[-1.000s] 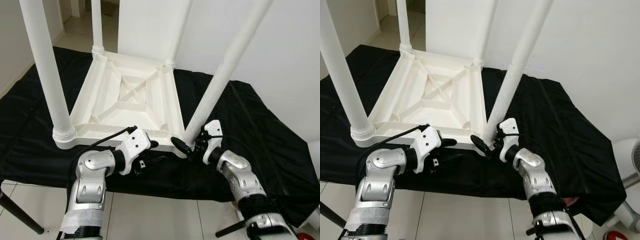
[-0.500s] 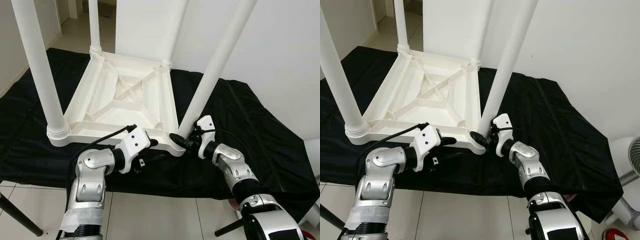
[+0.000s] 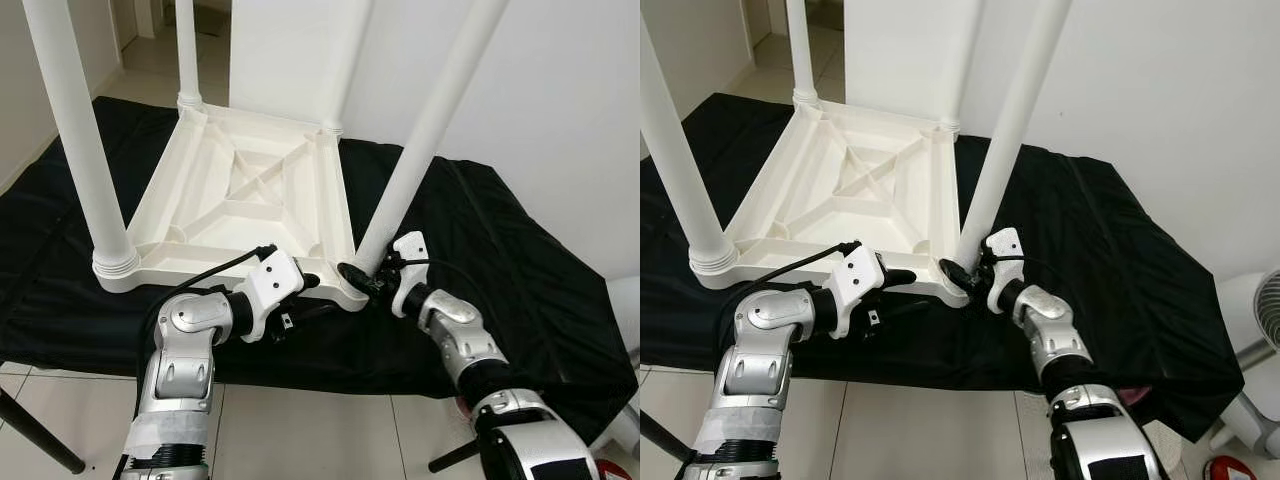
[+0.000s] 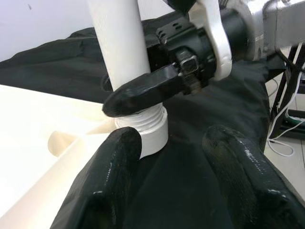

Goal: Building children table

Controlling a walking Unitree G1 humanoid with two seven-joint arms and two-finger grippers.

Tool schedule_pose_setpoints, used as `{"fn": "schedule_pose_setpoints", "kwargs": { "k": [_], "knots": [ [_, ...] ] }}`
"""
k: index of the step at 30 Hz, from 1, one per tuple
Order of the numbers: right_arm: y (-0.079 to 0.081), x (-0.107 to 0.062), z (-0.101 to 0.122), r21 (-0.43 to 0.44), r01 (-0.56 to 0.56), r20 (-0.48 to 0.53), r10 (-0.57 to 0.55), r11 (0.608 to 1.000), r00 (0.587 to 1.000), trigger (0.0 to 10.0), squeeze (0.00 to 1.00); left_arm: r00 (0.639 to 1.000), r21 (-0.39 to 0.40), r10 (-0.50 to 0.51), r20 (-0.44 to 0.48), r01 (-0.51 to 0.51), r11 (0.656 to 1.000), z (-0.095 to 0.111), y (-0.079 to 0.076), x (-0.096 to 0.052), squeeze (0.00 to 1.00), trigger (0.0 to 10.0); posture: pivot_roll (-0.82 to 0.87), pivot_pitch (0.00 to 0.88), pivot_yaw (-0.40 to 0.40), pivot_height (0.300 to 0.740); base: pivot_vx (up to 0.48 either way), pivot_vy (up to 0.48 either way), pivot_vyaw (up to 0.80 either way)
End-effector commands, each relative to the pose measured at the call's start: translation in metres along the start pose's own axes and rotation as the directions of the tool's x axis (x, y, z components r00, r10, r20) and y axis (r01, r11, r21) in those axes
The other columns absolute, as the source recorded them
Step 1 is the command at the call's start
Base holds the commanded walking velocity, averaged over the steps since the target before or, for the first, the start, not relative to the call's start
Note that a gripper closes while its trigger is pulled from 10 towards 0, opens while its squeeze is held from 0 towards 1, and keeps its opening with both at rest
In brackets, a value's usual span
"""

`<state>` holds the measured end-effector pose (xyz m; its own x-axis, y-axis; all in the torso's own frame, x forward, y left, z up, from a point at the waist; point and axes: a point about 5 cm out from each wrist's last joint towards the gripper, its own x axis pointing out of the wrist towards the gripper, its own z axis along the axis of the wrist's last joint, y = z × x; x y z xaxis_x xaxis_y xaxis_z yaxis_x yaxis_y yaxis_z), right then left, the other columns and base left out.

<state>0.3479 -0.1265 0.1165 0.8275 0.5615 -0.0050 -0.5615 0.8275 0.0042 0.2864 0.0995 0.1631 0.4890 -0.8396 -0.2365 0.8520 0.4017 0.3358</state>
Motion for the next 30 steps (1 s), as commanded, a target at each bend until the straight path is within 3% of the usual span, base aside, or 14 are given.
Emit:
{"fn": "schedule_pose_setpoints", "kwargs": {
  "k": [1, 4, 7, 8, 9, 10, 11, 13, 18, 23, 24, 25, 26, 30],
  "knots": [
    [-0.006, -0.007, -0.005, -0.016, 0.120, -0.033, -0.121, 0.993, 0.992, 10.0, 0.00, 0.934, -0.018, 0.356, -0.008, -0.356, 0.934, -0.003, 0.016, 0.001, 0.00, 10.0, 0.10, 0.000, -0.168, 0.740, 0.000, 0.000, 0.00],
    [-0.005, -0.008, -0.006, -0.004, 0.170, -0.030, -0.170, 0.985, 0.985, 10.0, 0.00, 0.934, -0.019, 0.358, -0.009, -0.358, 0.934, -0.004, 0.016, 0.001, 0.00, 10.0, 0.10, 0.000, -0.171, 0.740, 0.000, 0.000, 0.00],
    [-0.002, -0.010, -0.008, 0.026, 0.332, -0.049, -0.331, 0.943, 0.942, 10.0, 0.00, 0.934, -0.018, 0.357, -0.009, -0.357, 0.934, -0.004, 0.016, 0.001, 0.00, 10.0, 0.10, 0.000, -0.171, 0.740, 0.000, 0.000, 0.00],
    [-0.002, -0.010, -0.008, 0.026, 0.332, -0.049, -0.331, 0.943, 0.942, 10.0, 0.00, 0.934, -0.018, 0.357, -0.009, -0.357, 0.934, -0.004, 0.016, 0.001, 0.00, 10.0, 0.10, 0.000, -0.171, 0.740, 0.000, 0.000, 0.00],
    [0.005, -0.012, -0.011, 0.045, 0.450, -0.072, -0.446, 0.892, 0.892, 10.0, 0.00, 0.935, -0.017, 0.355, -0.009, -0.355, 0.935, -0.004, 0.015, 0.001, 0.00, 10.0, 0.10, 0.000, -0.178, 0.740, 0.000, 0.000, 0.00],
    [0.011, -0.012, -0.010, 0.038, 0.496, -0.074, -0.492, 0.868, 0.867, 10.0, 0.00, 0.935, -0.017, 0.354, -0.009, -0.354, 0.935, -0.004, 0.015, 0.002, 0.00, 10.0, 0.11, 0.000, -0.182, 0.740, 0.000, 0.000, 0.00],
    [0.011, -0.012, -0.010, 0.038, 0.496, -0.074, -0.492, 0.868, 0.867, 10.0, 0.00, 0.935, -0.017, 0.354, -0.009, -0.354, 0.935, -0.004, 0.015, 0.002, 0.00, 10.0, 0.11, 0.000, -0.182, 0.740, 0.000, 0.000, 0.00],
    [0.017, -0.013, -0.008, 0.026, 0.558, -0.070, -0.556, 0.829, 0.828, 10.0, 0.00, 0.936, -0.017, 0.353, -0.008, -0.353, 0.935, -0.004, 0.014, 0.002, 0.00, 10.0, 0.11, 0.000, -0.185, 0.740, 0.000, 0.000, 0.00],
    [0.030, -0.008, -0.001, 0.030, 0.547, -0.042, -0.546, 0.837, 0.837, 10.0, 0.00, 0.935, -0.017, 0.355, -0.005, -0.355, 0.935, -0.004, 0.014, 0.002, 0.00, 10.0, 0.10, 0.000, -0.194, 0.740, 0.000, 0.000, 0.00],
    [0.029, -0.010, 0.003, 0.029, 0.533, -0.023, -0.533, 0.845, 0.846, 10.0, 0.00, 0.935, -0.018, 0.355, -0.003, -0.355, 0.935, -0.004, 0.013, 0.003, 0.00, 10.0, 0.10, 0.000, -0.197, 0.740, 0.000, 0.000, 0.00],
    [0.028, -0.011, 0.004, 0.028, 0.533, -0.019, -0.532, 0.846, 0.846, 10.0, 0.27, 0.935, -0.018, 0.355, -0.003, -0.355, 0.935, -0.004, 0.013, 0.003, 0.00, 10.0, 0.10, 0.000, -0.198, 0.740, 0.000, 0.000, 0.00],
    [0.028, -0.011, 0.004, 0.028, 0.533, -0.019, -0.532, 0.846, 0.846, 10.0, 0.27, 0.935, -0.018, 0.355, -0.003, -0.355, 0.935, -0.004, 0.013, 0.003, 0.00, 10.0, 0.10, 0.000, -0.198, 0.740, 0.000, 0.000, 0.00],
    [0.028, -0.012, 0.004, 0.043, 0.524, -0.015, -0.524, 0.850, 0.851, 10.0, 1.00, 0.935, -0.019, 0.355, -0.004, -0.355, 0.935, -0.004, 0.013, 0.003, 0.00, 10.0, 0.10, 0.000, -0.200, 0.740, 0.000, 0.000, 0.00],
    [0.028, -0.017, 0.008, 0.056, 0.508, 0.001, -0.509, 0.859, 0.861, 10.0, 1.00, 0.934, -0.020, 0.356, -0.002, -0.356, 0.934, -0.004, 0.012, 0.003, 0.00, 10.0, 0.10, 0.000, -0.201, 0.740, 0.000, 0.000, 0.00]
  ]
}}
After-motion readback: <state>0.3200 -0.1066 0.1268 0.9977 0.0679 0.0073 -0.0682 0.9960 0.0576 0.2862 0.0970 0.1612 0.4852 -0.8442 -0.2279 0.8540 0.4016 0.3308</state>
